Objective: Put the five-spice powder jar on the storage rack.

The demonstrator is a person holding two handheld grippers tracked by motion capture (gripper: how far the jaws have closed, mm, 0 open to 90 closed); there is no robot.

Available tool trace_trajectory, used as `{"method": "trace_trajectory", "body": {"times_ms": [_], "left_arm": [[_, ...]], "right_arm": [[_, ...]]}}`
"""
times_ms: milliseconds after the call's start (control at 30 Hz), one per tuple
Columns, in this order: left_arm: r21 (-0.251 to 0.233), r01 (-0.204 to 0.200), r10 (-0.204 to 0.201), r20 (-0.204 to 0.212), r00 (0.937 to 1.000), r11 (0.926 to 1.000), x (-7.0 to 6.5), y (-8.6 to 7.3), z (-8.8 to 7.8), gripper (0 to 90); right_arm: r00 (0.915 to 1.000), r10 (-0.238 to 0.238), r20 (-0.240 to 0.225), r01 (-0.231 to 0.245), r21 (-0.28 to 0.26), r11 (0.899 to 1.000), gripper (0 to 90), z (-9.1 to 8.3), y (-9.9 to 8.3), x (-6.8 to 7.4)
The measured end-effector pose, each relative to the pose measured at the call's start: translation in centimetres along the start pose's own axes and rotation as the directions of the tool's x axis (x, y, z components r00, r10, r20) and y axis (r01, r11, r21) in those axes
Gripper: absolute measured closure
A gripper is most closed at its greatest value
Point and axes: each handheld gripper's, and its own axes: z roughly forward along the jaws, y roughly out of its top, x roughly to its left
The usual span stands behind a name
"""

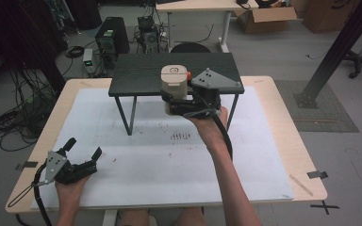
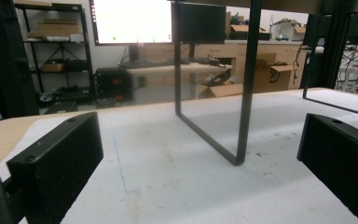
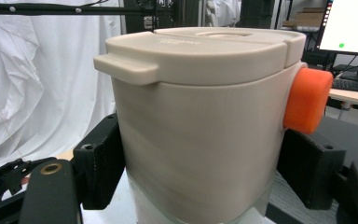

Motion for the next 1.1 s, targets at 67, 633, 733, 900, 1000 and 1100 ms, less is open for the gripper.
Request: {"method": "trace_trajectory", "body": {"times_ms": [67, 633, 733, 900, 1000, 1100], "left_arm": [[0.0, 0.001, -0.001, 0.0, 1.0, 1.0, 0.0, 0.0, 0.0, 0.5], [0.0, 0.001, -0.001, -0.001, 1.0, 1.0, 0.0, 0.0, 0.0, 0.5], [0.0, 0.001, -0.001, 0.0, 1.0, 1.0, 0.0, 0.0, 0.0, 0.5], [-0.001, 0.0, 0.0, 0.001, 1.0, 1.0, 0.0, 0.0, 0.0, 0.5], [0.0, 0.0, 0.0, 0.001, 1.0, 1.0, 0.0, 0.0, 0.0, 0.5], [-0.001, 0.0, 0.0, 0.001, 1.0, 1.0, 0.0, 0.0, 0.0, 0.6]], "right_arm": [[1.0, 0.0, 0.0, 0.0, 0.001, 1.0, 24.0, 0.1, 0.2, -0.2], [0.9999, 0.011, -0.003, -0.011, -0.019, 1.0, 24.0, 1.3, 1.9, -2.3], [0.9999, 0.01, -0.008, -0.01, -0.021, 1.0, 24.0, 1.6, 2.1, -2.5], [1.0, 0.004, 0.005, -0.004, -0.022, 1.0, 24.0, 2.2, 2.5, -3.2], [0.9999, -0.003, 0.011, 0.003, -0.022, 1.0, 24.0, 2.5, 2.5, -3.5], [0.9999, 0.0, 0.014, 0.0, -0.023, 1.0, 24.0, 2.6, 2.4, -3.7]]}}
